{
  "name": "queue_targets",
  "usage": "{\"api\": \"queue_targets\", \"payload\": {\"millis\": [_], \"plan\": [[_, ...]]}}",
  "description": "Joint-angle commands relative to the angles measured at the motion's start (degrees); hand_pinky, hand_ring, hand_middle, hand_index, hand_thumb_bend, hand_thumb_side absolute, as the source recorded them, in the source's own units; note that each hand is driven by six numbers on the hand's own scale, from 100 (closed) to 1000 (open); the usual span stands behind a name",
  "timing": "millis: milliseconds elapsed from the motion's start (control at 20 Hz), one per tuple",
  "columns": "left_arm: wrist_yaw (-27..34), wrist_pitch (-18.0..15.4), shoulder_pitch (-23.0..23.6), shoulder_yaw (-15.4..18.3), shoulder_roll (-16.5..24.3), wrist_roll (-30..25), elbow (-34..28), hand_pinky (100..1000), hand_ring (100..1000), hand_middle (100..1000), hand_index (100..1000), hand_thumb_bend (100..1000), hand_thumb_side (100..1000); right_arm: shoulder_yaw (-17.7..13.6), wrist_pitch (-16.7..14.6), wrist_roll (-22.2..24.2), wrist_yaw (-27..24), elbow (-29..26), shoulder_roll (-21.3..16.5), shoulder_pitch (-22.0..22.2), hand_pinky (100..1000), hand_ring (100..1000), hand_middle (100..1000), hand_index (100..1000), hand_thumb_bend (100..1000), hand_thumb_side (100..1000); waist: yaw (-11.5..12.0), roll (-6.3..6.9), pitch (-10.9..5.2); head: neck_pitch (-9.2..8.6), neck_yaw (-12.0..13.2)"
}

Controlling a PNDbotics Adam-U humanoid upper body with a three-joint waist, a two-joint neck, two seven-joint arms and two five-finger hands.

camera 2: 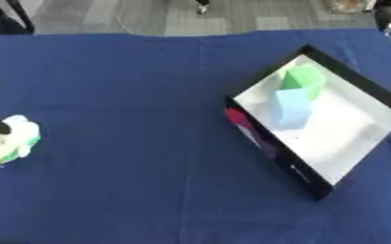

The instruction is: Pick up the objects with one hand, pass them to the other hand, and then place them into the box on the other side of the table.

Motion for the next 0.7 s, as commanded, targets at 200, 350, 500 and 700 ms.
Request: {"api": "queue_targets", "payload": {"millis": [200,350,500,700], "plan": [[-0.7,2.4,-0.5,-0.7,2.1,-5.4,2.1,918,886,801,861,863,209,-0.7,0.2,-0.2,0.8,-0.5,-1.7,-0.3,1000,1000,899,989,270,196,-0.1,0.58,-0.94,-0.09,0.3],[-1.2,2.7,-0.3,-1.1,1.9,-6.0,3.1,919,886,803,861,870,212,-0.8,0.3,-0.2,0.8,-0.5,-1.6,-0.4,1000,1000,899,989,269,197,-0.1,0.6,-0.89,-0.09,0.4],[-2.3,3.4,-0.2,-1.3,1.6,-5.9,4.1,918,885,802,859,876,215,-0.8,0.3,-0.2,0.8,-0.5,-1.6,-0.3,1000,1000,899,989,269,197,-0.1,0.6,-0.88,-0.09,0.4],[-2.5,4.0,-0.1,-1.3,1.0,-5.3,4.9,915,884,796,856,865,228,-0.8,0.3,-0.1,0.9,-0.4,-1.4,-0.2,1000,1000,899,989,268,199,-0.1,0.58,-0.87,-0.09,0.5]]}}
